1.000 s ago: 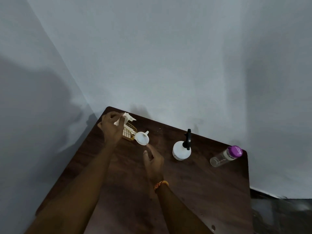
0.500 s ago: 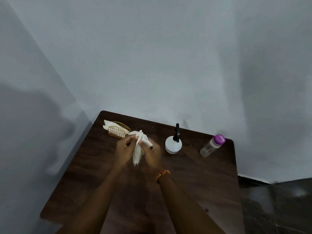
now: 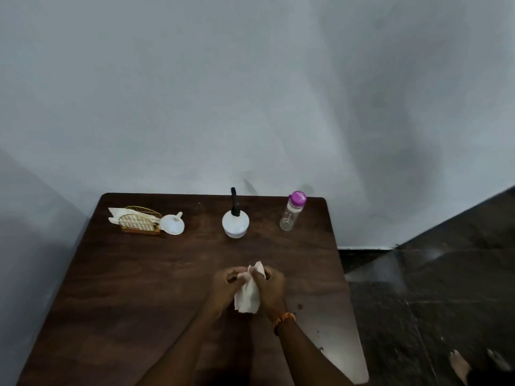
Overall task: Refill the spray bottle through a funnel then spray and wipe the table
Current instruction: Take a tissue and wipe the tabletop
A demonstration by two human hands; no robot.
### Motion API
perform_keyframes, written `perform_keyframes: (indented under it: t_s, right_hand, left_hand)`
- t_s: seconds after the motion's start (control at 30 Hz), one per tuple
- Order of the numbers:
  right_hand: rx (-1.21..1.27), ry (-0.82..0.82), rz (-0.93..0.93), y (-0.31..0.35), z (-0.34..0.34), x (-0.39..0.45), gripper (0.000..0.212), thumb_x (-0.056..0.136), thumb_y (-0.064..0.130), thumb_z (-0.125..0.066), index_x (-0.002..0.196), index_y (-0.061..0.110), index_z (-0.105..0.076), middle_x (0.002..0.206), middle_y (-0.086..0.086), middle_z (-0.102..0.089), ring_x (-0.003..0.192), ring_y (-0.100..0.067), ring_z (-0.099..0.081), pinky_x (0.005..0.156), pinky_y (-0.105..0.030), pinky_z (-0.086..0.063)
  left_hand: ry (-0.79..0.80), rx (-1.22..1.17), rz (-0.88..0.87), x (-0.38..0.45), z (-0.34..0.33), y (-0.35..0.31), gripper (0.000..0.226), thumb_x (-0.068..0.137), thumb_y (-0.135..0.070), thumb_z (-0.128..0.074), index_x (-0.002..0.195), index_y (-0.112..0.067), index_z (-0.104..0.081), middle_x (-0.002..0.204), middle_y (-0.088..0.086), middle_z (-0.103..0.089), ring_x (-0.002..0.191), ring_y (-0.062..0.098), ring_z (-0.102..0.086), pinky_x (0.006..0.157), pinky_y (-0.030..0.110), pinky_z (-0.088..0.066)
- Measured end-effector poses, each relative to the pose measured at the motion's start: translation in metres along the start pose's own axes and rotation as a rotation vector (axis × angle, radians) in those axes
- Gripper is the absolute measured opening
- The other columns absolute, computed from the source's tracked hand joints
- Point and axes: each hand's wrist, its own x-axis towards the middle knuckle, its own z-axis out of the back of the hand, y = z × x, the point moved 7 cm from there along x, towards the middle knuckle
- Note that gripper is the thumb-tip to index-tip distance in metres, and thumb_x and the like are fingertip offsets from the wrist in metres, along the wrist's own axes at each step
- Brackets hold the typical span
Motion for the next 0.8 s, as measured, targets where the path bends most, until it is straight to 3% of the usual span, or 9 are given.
perform_keyframes:
  t_s: [0.1,0.23,0.33,0.4,0.5,0.57,0.67,0.73,0.8]
  right_hand:
    - [0.073,-0.127,-0.047,-0.019,0.046,-0.002,0.022,0.097,0.02,-0.077,0.077,0.009,-0.076,0.076,-0.01,-0.078,0.069,-0.014,-0.072,0.062,-0.039,-0.059]
    - [0.104,-0.19,-0.068,-0.037,0.098,-0.009,0.017,0.098,0.015,-0.077,0.085,0.004,-0.079,0.081,-0.011,-0.08,0.074,-0.015,-0.074,0.061,-0.029,-0.058]
    - [0.103,-0.168,-0.066,-0.057,0.12,-0.016,0.014,0.098,0.02,-0.077,0.091,0.009,-0.08,0.088,-0.006,-0.082,0.085,-0.019,-0.079,0.067,-0.03,-0.061]
    - [0.047,-0.15,-0.101,-0.08,0.132,-0.018,0.013,0.096,0.027,-0.08,0.098,0.015,-0.08,0.094,0.0,-0.082,0.095,-0.022,-0.079,0.07,-0.024,-0.06]
    - [-0.127,-0.098,-0.179,-0.111,0.14,-0.019,0.044,0.092,0.04,-0.082,0.129,0.019,-0.071,0.122,0.003,-0.076,0.115,-0.018,-0.07,0.094,-0.027,-0.056]
    - [-0.36,-0.198,-0.088,-0.108,0.149,-0.022,0.055,0.09,0.05,-0.077,0.137,0.024,-0.063,0.131,0.004,-0.069,0.117,-0.015,-0.065,0.101,-0.036,-0.057]
    - [-0.651,-0.354,0.177,-0.084,0.152,-0.041,0.046,0.096,0.04,-0.071,0.138,0.022,-0.065,0.14,-0.002,-0.065,0.124,-0.019,-0.062,0.101,-0.034,-0.054]
    - [-0.767,-0.195,0.35,-0.087,0.13,-0.052,0.043,0.101,0.039,-0.06,0.139,0.021,-0.067,0.147,-0.005,-0.063,0.132,-0.022,-0.06,0.107,-0.038,-0.053]
    - [-0.895,0.086,0.451,-0.108,0.101,-0.059,0.056,0.099,0.045,-0.053,0.148,0.018,-0.061,0.16,-0.009,-0.053,0.147,-0.027,-0.051,0.12,-0.048,-0.045]
  left_hand:
    - [-0.018,0.022,0.044,0.003,-0.018,0.01,0.025,0.092,0.004,-0.074,0.088,-0.021,-0.079,0.082,-0.009,-0.081,0.079,0.006,-0.075,0.074,0.025,-0.06]
    - [-0.01,0.017,0.058,0.005,-0.043,0.017,0.014,0.092,0.002,-0.075,0.094,-0.012,-0.079,0.083,-0.001,-0.081,0.081,0.017,-0.075,0.066,0.02,-0.059]
    - [0.038,0.023,0.037,0.001,-0.07,0.024,0.013,0.092,0.001,-0.075,0.103,-0.006,-0.078,0.092,0.0,-0.082,0.085,0.01,-0.077,0.073,0.022,-0.06]
    - [0.059,0.051,0.036,-0.004,-0.088,0.034,0.019,0.093,0.001,-0.075,0.109,-0.008,-0.076,0.094,-0.003,-0.082,0.088,0.008,-0.077,0.078,0.027,-0.062]
    - [0.0,0.135,0.152,-0.011,-0.1,0.062,0.033,0.095,-0.009,-0.075,0.128,-0.009,-0.071,0.111,-0.004,-0.076,0.106,0.015,-0.073,0.09,0.024,-0.055]
    - [-0.118,0.284,0.116,-0.022,-0.099,0.061,0.036,0.097,-0.013,-0.073,0.132,-0.008,-0.069,0.12,0.003,-0.075,0.114,0.022,-0.07,0.095,0.022,-0.048]
    - [-0.193,0.45,-0.095,-0.041,-0.1,0.033,0.031,0.102,-0.011,-0.063,0.132,-0.005,-0.068,0.136,0.013,-0.067,0.128,0.031,-0.062,0.107,0.031,-0.044]
    - [-0.113,0.573,-0.221,-0.055,-0.109,0.031,0.036,0.108,-0.018,-0.052,0.139,-0.003,-0.062,0.147,0.015,-0.058,0.139,0.031,-0.052,0.116,0.038,-0.039]
    - [0.004,0.763,-0.378,-0.068,-0.123,0.054,0.05,0.111,-0.038,-0.042,0.141,-0.002,-0.06,0.149,0.017,-0.057,0.14,0.033,-0.053,0.117,0.043,-0.035]
